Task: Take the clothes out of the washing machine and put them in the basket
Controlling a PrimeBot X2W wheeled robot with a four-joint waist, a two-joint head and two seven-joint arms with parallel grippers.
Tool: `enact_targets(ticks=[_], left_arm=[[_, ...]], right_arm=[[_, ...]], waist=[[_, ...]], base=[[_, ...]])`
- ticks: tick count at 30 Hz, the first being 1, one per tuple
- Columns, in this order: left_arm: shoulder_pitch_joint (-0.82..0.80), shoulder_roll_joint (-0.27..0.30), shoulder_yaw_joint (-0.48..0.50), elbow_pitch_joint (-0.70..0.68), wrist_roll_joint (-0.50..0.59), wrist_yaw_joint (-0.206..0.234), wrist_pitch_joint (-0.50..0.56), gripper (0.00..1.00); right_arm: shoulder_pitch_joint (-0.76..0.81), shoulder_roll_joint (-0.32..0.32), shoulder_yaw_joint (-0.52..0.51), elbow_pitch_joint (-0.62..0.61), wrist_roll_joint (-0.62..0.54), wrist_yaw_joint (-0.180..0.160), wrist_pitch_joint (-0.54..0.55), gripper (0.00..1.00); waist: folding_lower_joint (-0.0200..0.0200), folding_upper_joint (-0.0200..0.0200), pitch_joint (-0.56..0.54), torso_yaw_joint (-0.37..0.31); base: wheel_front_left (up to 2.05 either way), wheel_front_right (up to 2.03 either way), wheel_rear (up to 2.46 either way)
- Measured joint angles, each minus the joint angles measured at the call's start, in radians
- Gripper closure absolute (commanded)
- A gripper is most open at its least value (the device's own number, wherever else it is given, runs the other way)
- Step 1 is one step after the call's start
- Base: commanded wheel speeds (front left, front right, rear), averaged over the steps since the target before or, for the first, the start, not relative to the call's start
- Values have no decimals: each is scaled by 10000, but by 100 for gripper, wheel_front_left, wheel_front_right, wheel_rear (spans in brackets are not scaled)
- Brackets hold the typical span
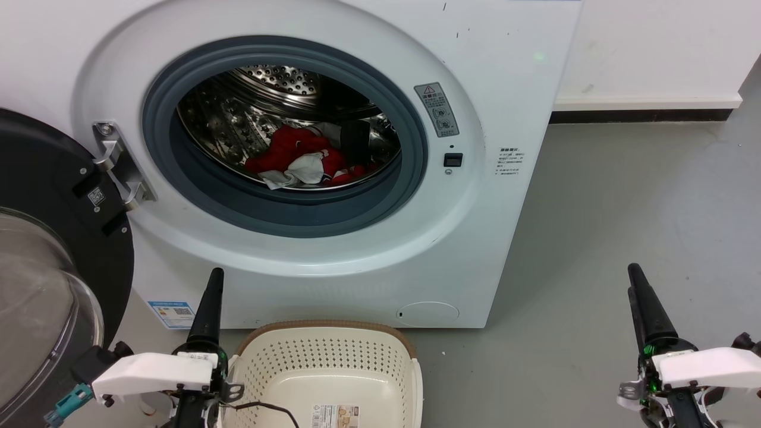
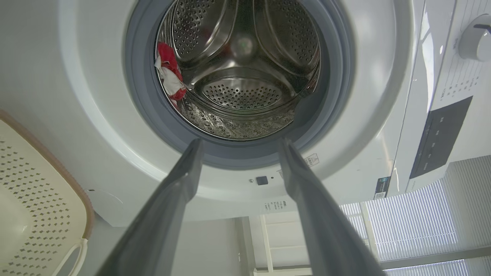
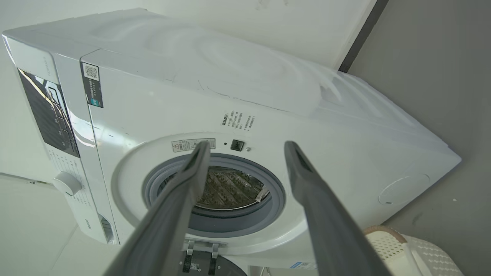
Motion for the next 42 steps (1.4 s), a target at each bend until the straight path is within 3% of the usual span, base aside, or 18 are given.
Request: enact_targets(ticks=[9, 19, 42], left_arm=[[-14, 36, -98, -263, 2257, 0, -355, 0], [-20, 159, -267, -539, 4405, 0, -709, 0], [-133, 431, -686, -491, 7580, 215, -1402, 0]], right_arm=[[156, 4, 92, -420, -2554, 0, -341, 0], [293, 10, 180, -619, -4474, 0, -711, 0], [501, 13, 245, -997, -7887, 0, -911, 0]], waist=[[0, 0, -9, 6], [0, 0, -16, 35], [0, 0, -10, 68]], base=[[0, 0, 0], [0, 0, 0], [0, 0, 0]])
